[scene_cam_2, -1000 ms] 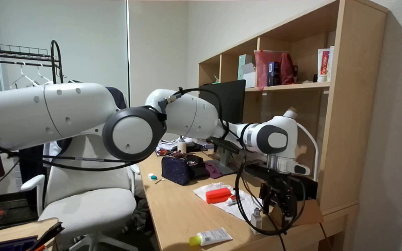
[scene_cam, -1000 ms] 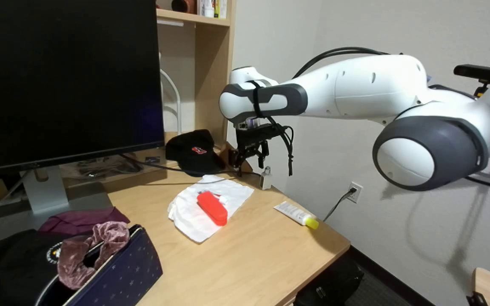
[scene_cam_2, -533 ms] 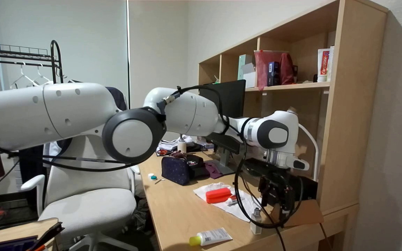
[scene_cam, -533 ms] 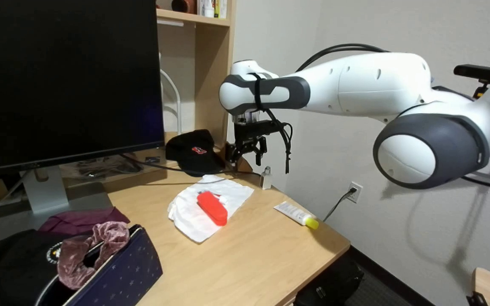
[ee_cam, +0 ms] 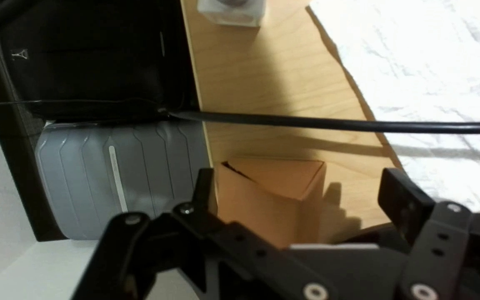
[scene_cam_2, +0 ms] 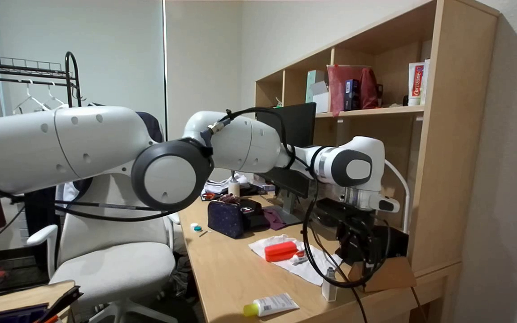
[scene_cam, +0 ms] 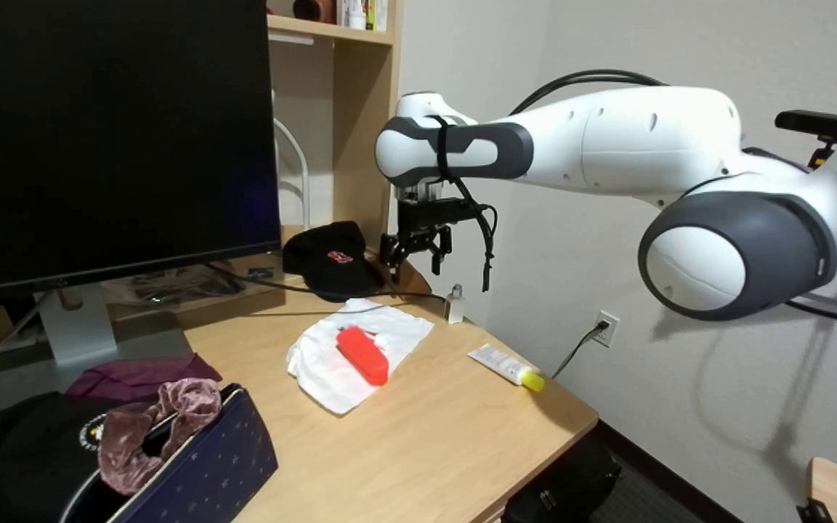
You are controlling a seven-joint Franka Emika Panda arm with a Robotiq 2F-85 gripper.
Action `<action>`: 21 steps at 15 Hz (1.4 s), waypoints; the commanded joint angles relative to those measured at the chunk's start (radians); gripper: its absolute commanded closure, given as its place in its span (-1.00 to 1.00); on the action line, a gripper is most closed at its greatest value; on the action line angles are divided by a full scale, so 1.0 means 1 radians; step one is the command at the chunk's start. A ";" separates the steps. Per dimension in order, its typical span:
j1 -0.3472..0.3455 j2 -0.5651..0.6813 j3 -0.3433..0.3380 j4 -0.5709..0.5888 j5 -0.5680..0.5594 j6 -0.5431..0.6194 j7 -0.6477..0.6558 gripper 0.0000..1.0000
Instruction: Change the position of the object and put it horizontally along the table
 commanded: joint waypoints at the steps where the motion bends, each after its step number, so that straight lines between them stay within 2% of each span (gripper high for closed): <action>1: 0.000 -0.007 -0.004 -0.019 -0.002 0.025 0.034 -1.00; 3: 0.001 -0.002 -0.008 -0.018 -0.003 0.039 0.043 -1.00; 4: -0.011 0.061 0.013 0.097 -0.026 0.001 0.055 -0.50; 5: 0.003 0.001 -0.012 -0.015 -0.008 0.056 0.050 -0.46; 7: 0.003 0.001 -0.012 -0.016 -0.006 0.069 0.052 -0.17; 8: -0.010 0.061 0.013 0.097 -0.025 0.021 0.058 -0.05; 9: 0.002 0.000 -0.008 -0.017 -0.004 0.074 0.051 0.10; 14: -0.003 -0.002 -0.004 -0.020 0.005 0.080 0.055 0.72; 17: -0.007 -0.012 0.002 -0.023 0.012 0.066 0.054 0.71; 20: -0.012 -0.037 0.010 -0.017 0.018 0.045 0.034 0.83; 21: -0.016 -0.046 0.015 -0.015 0.024 0.040 0.033 0.77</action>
